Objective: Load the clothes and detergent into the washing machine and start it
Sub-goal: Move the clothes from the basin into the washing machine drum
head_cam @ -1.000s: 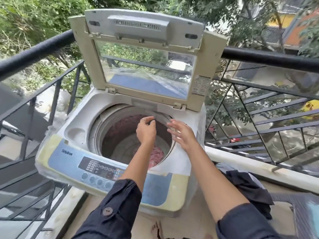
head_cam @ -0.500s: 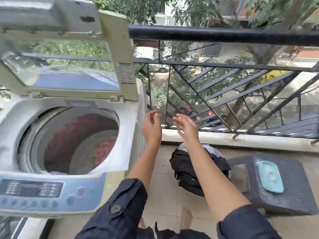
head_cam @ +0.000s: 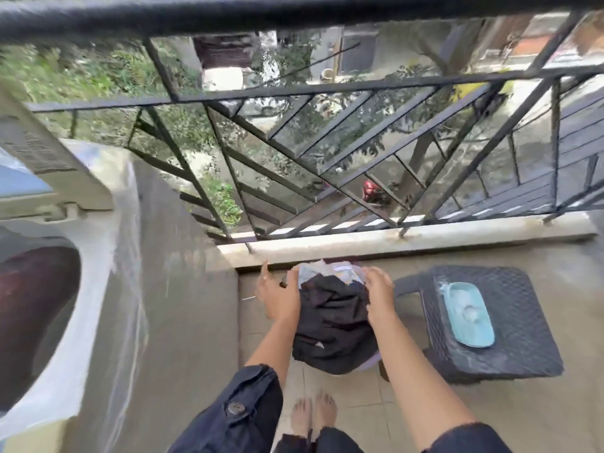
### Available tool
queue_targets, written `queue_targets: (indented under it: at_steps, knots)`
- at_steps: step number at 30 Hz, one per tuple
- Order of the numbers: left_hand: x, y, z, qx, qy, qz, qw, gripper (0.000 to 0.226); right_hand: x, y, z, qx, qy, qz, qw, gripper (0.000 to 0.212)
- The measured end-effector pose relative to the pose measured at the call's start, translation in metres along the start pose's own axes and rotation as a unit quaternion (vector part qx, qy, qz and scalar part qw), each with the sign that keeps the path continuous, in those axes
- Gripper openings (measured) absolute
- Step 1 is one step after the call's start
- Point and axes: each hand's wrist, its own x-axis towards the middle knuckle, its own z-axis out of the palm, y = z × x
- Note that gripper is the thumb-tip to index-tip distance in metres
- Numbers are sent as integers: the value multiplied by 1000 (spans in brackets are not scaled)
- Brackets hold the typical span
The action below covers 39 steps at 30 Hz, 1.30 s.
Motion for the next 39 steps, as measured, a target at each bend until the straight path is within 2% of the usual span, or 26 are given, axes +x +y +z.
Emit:
queue_targets:
  at_steps: [2,8,9,11,13,16,19,22,25,29,32,34,37,39]
  knots:
    - [11,-21,24,17,-8,-26,999,75,21,24,-7,7,3,13,1000,7]
    - [58,-92,102,89,-68,-109,988,86,102,102,-16,-10,22,54,998,10]
    - [66,-100,112,87,-83,-127,985,89,111,111,-17,-28,29,62,997,16]
    - [81,-115,130,74,-120,-167,976,95,125,128,-19,-87,39,90,991,57]
    - [95,-131,147,77,-156,-199,964,99,142,144,-20,-135,48,117,983,88]
    - [109,-155,166,47,-191,-230,953,103,164,166,-15,-153,41,163,974,106]
    - [115,-170,177,34,-172,-207,963,82,176,183,-6,-164,16,170,972,103]
    - [109,-173,180,45,-121,-147,981,56,178,188,1,-192,50,124,972,71]
    - [90,-162,173,-10,-102,-126,987,52,165,176,6,-213,110,73,968,38]
    - [66,-128,154,-93,-111,-154,977,54,135,147,10,-144,132,51,979,28]
    - [53,-100,145,-133,-144,-172,965,60,109,117,12,-53,126,85,987,29]
    - [42,-82,138,-171,-152,-195,954,61,95,102,12,-13,102,101,990,38]
    - [26,-57,127,-225,-161,-219,936,41,85,91,5,18,39,104,994,64]
    - [14,-39,116,-265,-184,-217,921,37,60,59,5,31,-4,88,996,74]
